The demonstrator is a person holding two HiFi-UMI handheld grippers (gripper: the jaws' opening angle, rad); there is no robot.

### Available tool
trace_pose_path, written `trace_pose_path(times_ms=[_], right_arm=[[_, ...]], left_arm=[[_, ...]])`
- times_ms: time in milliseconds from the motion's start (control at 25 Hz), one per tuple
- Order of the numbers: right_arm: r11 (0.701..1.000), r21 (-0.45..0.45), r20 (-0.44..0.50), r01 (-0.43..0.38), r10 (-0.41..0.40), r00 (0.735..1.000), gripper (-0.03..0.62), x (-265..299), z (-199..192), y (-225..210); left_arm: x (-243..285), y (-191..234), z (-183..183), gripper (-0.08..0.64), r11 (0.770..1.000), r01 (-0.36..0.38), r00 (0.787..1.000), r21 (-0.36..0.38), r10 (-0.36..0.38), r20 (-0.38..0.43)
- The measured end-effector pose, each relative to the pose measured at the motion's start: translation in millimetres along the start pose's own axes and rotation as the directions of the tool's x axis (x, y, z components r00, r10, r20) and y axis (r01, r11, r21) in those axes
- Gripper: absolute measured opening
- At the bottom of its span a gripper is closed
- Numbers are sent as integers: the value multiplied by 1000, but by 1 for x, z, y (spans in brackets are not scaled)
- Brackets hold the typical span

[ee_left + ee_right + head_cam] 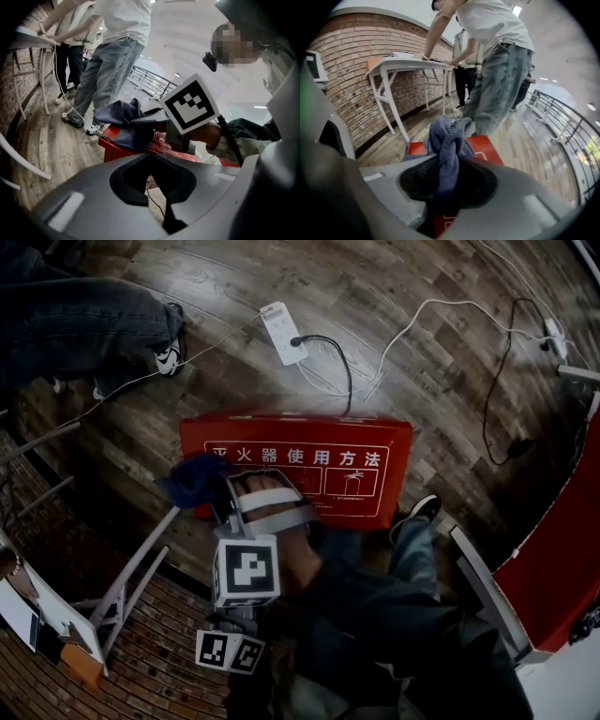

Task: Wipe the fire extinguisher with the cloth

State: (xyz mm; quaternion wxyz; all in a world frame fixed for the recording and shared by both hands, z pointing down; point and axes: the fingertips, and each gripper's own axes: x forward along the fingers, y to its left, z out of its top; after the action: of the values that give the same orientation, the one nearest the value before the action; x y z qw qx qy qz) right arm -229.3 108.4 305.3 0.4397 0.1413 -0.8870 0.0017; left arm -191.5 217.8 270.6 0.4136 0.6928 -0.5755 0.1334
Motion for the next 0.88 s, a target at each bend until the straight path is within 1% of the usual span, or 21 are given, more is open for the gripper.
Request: trace_pose_path(times_ms=[80, 120, 200, 280, 320, 360, 440, 520, 600, 640, 680, 720, 800, 880], right_arm=[[996, -9, 27, -91, 91, 995, 100, -11, -4, 24], [993, -16, 23, -113, 113, 993, 100, -20, -15, 31], [994, -27, -6, -102, 102, 995, 100, -41, -51, 29], [998, 20, -30, -57, 57, 998, 100, -67, -85, 4], [998, 55, -52, -17, 20, 998, 100, -78, -102, -14], [995, 96, -81, 31, -23, 996, 100, -89, -118, -34], [976, 178, -131, 124, -101, 986, 100, -102, -141, -73], [957, 219, -157, 192, -160, 975, 100, -104, -145, -103], [956, 184, -164, 230, -201, 966, 100, -96, -132, -112], [961, 154, -153, 229, -206, 967, 100, -88, -121, -108], [970, 129, -132, 207, -190, 973, 100, -78, -108, -98], [980, 108, -108, 166, -155, 982, 100, -69, -95, -84], [997, 60, -73, 52, -48, 996, 100, -55, -75, -44], [999, 10, -59, -52, 53, 997, 100, -52, -68, -3]], left_arm=[[-1, 1, -4, 5, 1000, 2, 1000, -29, -2, 0], [-1, 1, -5, 5, 999, 3, 1000, -37, -3, 1], [0, -2, -8, 5, 999, 12, 1000, -40, -12, -4], [1, -5, -9, 5, 999, 30, 1000, -44, -30, -3], [2, -6, -9, 5, 998, 37, 999, -48, -37, 1], [3, -7, -8, 5, 998, 41, 999, -52, -41, 6], [5, -9, -8, 5, 997, 47, 999, -56, -46, 15], [8, -12, -9, 5, 997, 51, 999, -58, -50, 20], [9, -15, -9, 5, 997, 53, 998, -59, -52, 22], [9, -15, -10, 5, 997, 51, 998, -58, -50, 23], [9, -14, -10, 5, 997, 48, 999, -57, -47, 23], [9, -13, -10, 5, 997, 44, 999, -55, -43, 23], [9, -12, -11, 5, 998, 37, 999, -53, -36, 22], [9, -13, -10, 5, 998, 33, 999, -51, -32, 23]])
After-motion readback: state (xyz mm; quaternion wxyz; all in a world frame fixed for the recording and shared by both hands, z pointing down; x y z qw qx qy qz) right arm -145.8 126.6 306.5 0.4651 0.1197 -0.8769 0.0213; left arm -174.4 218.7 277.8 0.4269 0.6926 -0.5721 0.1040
